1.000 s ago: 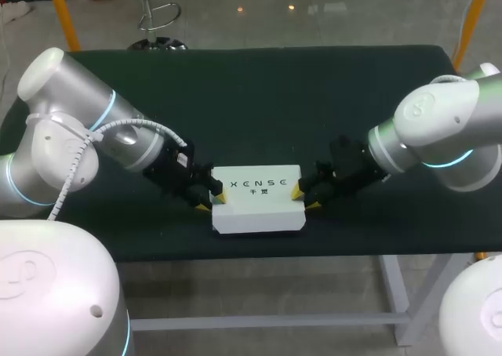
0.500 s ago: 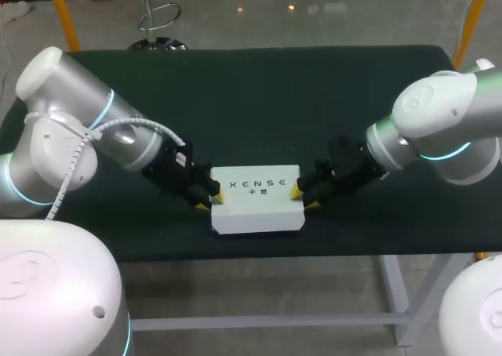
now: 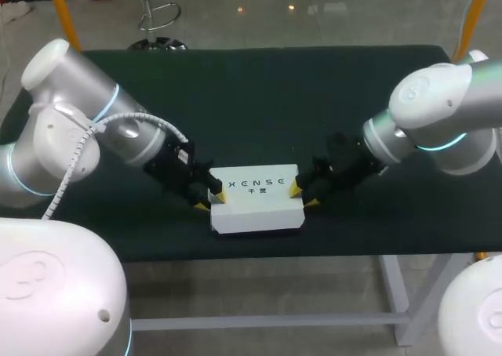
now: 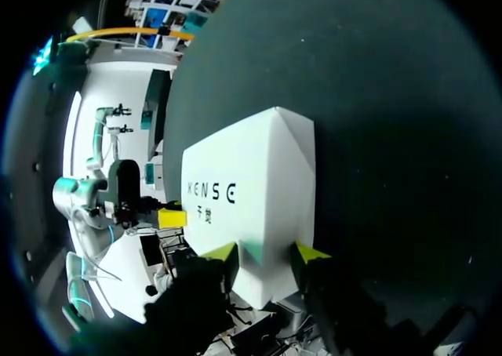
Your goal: Assemble the packaging by folding the flat box into shape, placing the metal phone stand inside, and closing the box properly
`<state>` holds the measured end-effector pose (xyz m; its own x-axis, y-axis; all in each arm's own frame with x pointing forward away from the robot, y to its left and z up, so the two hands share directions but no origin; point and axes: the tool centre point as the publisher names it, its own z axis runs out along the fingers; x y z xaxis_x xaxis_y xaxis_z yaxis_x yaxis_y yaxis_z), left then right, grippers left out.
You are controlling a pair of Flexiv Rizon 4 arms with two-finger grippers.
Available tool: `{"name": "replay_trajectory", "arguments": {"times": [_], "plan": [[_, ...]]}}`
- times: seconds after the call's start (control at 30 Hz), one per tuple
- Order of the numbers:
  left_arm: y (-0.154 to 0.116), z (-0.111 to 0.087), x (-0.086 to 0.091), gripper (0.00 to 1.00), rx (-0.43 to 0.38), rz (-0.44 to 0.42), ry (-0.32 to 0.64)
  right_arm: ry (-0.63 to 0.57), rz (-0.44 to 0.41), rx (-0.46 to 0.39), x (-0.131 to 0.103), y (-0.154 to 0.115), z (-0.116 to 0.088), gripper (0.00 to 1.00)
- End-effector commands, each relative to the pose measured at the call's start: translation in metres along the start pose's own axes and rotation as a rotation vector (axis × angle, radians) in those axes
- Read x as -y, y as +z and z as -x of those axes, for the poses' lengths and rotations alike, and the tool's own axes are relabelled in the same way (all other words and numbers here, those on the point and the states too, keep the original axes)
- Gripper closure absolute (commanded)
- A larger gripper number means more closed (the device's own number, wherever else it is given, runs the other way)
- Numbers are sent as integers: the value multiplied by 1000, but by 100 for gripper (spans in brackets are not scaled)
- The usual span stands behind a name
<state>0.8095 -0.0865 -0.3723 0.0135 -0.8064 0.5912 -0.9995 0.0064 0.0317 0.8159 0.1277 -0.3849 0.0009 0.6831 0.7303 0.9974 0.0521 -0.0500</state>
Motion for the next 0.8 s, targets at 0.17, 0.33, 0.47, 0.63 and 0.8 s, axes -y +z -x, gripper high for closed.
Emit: {"name": "replay_trajectory", "arguments": {"times": [0.17, 0.33, 0.47, 0.63, 0.8], "plan": [[4, -10, 4, 55, 17, 22, -11, 11, -19, 9, -2, 4, -8, 52], [3, -9, 4, 55, 20, 29, -19, 21, -26, 14, -3, 4, -7, 52], [2, -9, 3, 55, 22, 37, -22, 25, -27, 18, -3, 3, -7, 52], [0, -9, 3, 55, 26, 42, -26, 30, -30, 24, -4, 2, -8, 53], [-1, -8, 3, 54, 27, 51, -28, 33, -34, 26, -5, 1, -7, 52]]}}
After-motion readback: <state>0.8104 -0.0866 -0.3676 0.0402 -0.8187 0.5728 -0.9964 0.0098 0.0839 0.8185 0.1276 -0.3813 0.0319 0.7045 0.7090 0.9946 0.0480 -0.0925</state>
